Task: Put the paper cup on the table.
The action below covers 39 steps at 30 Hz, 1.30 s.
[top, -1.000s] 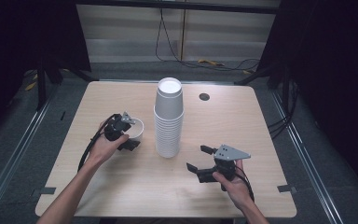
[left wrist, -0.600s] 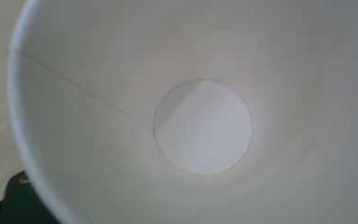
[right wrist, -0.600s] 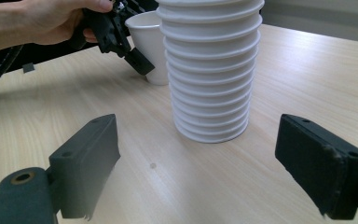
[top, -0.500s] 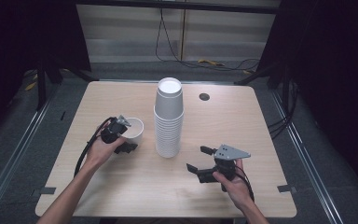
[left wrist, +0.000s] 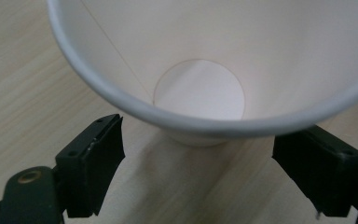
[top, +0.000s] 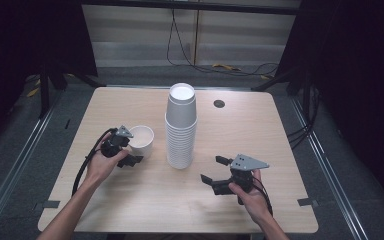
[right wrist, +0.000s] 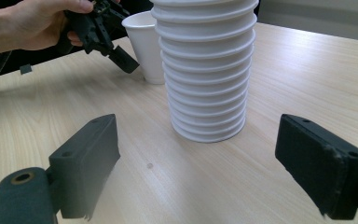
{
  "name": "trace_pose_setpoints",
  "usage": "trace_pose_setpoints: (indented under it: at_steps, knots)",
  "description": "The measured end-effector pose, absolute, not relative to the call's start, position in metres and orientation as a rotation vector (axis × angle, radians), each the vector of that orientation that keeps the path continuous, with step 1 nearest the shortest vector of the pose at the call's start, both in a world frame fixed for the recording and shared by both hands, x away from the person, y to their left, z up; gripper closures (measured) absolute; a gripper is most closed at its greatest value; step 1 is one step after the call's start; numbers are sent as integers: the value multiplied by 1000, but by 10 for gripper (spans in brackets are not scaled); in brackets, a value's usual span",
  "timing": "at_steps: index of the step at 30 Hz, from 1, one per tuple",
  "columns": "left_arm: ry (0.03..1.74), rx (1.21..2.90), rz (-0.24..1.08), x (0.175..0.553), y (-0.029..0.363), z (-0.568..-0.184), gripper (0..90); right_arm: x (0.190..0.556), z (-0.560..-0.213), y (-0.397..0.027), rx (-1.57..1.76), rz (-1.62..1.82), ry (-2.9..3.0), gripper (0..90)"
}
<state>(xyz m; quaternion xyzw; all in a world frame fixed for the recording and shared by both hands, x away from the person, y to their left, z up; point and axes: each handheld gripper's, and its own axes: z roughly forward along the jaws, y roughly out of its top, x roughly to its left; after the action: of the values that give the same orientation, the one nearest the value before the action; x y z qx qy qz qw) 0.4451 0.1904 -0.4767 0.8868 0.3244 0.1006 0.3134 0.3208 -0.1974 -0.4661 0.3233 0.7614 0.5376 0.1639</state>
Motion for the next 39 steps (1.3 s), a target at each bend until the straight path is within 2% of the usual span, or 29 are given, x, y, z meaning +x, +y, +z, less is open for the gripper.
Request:
trace_pose_setpoints:
  at_steps: [13, 21, 33, 39]
  knots:
    - [877, 2222, 153, 424, 204, -480, 170, 322, -466, -198, 932, 1535, 2167, 132]
    - [848, 2181, 205, 406, 206, -476, 169, 322, -466, -199, 936, 1535, 2158, 132]
    - [764, 2026, 266, 372, 202, -474, 168, 319, -464, -203, 955, 1527, 2143, 132]
    - [732, 1968, 209, 356, 192, -479, 168, 317, -462, -206, 958, 1530, 2122, 132]
